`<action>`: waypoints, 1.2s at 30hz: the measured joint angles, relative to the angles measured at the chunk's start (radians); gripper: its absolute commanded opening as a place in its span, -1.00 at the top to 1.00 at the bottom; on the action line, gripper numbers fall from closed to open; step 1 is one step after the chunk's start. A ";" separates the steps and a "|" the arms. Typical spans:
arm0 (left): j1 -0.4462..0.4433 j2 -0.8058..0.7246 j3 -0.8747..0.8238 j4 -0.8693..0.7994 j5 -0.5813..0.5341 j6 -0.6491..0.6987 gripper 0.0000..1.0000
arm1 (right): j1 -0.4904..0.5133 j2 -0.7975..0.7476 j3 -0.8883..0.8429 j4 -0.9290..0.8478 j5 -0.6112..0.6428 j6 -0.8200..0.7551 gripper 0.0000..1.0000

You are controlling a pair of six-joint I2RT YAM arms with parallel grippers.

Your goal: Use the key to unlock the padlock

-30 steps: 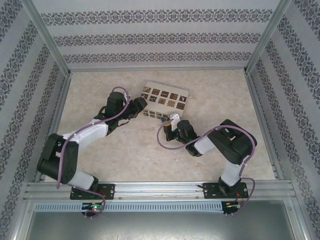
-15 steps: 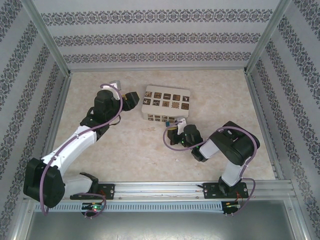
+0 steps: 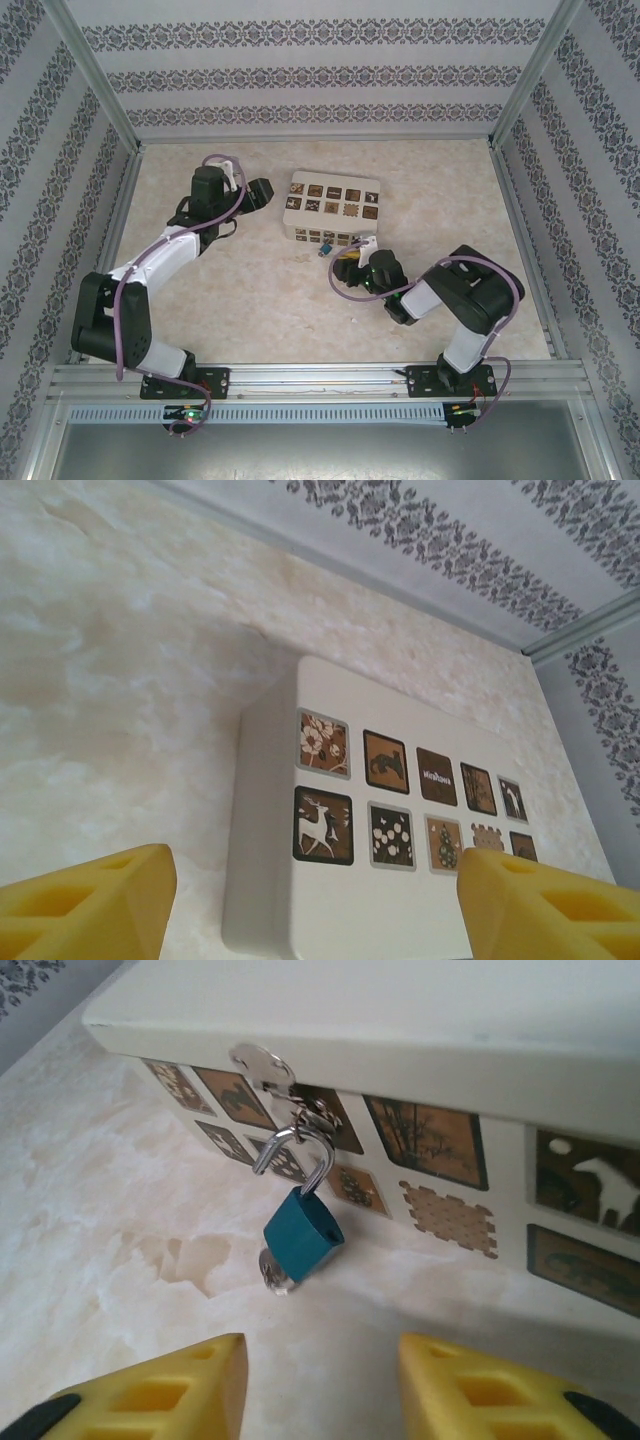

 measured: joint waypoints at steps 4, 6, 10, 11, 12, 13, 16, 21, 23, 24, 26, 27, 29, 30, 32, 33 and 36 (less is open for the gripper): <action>0.014 0.060 0.054 -0.013 0.076 -0.004 -0.56 | -0.010 -0.113 -0.009 -0.074 0.019 -0.019 -0.47; 0.021 0.105 0.098 -0.032 0.118 -0.005 -0.56 | -0.018 -0.166 0.000 -0.122 0.013 -0.023 -0.59; 0.026 0.210 0.196 -0.081 0.194 0.000 -0.55 | -0.029 -0.193 0.044 -0.179 -0.018 0.007 -0.97; 0.026 0.238 0.219 -0.095 0.213 0.000 -0.54 | -0.032 -0.195 0.052 -0.186 -0.025 0.019 -0.97; 0.026 0.262 0.238 -0.107 0.229 0.001 -0.52 | -0.033 -0.195 0.055 -0.188 -0.032 0.034 -0.97; 0.026 0.283 0.253 -0.115 0.245 0.002 -0.50 | -0.034 -0.195 0.056 -0.191 -0.040 0.048 -0.97; 0.026 0.349 0.292 -0.133 0.298 -0.001 -0.38 | -0.040 -0.189 0.056 -0.193 -0.058 0.097 -0.97; 0.025 0.468 0.362 -0.163 0.386 -0.018 -0.27 | -0.064 -0.140 0.068 -0.186 -0.102 0.166 -0.97; 0.024 0.496 0.377 -0.175 0.405 -0.024 -0.25 | -0.073 -0.127 0.075 -0.187 -0.114 0.182 -0.97; 0.023 0.509 0.383 -0.181 0.413 -0.025 -0.23 | -0.079 -0.123 0.079 -0.187 -0.120 0.190 -0.97; 0.019 0.523 0.390 -0.194 0.422 -0.026 -0.19 | -0.085 -0.123 0.088 -0.187 -0.123 0.195 -0.97; 0.017 0.525 0.391 -0.201 0.425 -0.026 -0.15 | -0.090 -0.123 0.093 -0.188 -0.123 0.196 -0.97; 0.014 0.525 0.391 -0.211 0.429 -0.027 -0.12 | -0.097 -0.123 0.102 -0.194 -0.123 0.198 -0.97; 0.012 0.525 0.391 -0.212 0.430 -0.027 -0.10 | -0.101 -0.122 0.107 -0.198 -0.122 0.198 -0.97; 0.010 0.525 0.388 -0.214 0.431 -0.027 -0.07 | -0.111 -0.122 0.114 -0.203 -0.122 0.198 -0.97; 0.010 0.525 0.383 -0.214 0.431 -0.027 -0.06 | -0.117 -0.121 0.118 -0.203 -0.122 0.198 -0.97; 0.009 0.525 0.359 -0.224 0.431 -0.023 0.01 | -0.126 -0.111 0.138 -0.210 -0.121 0.194 -0.97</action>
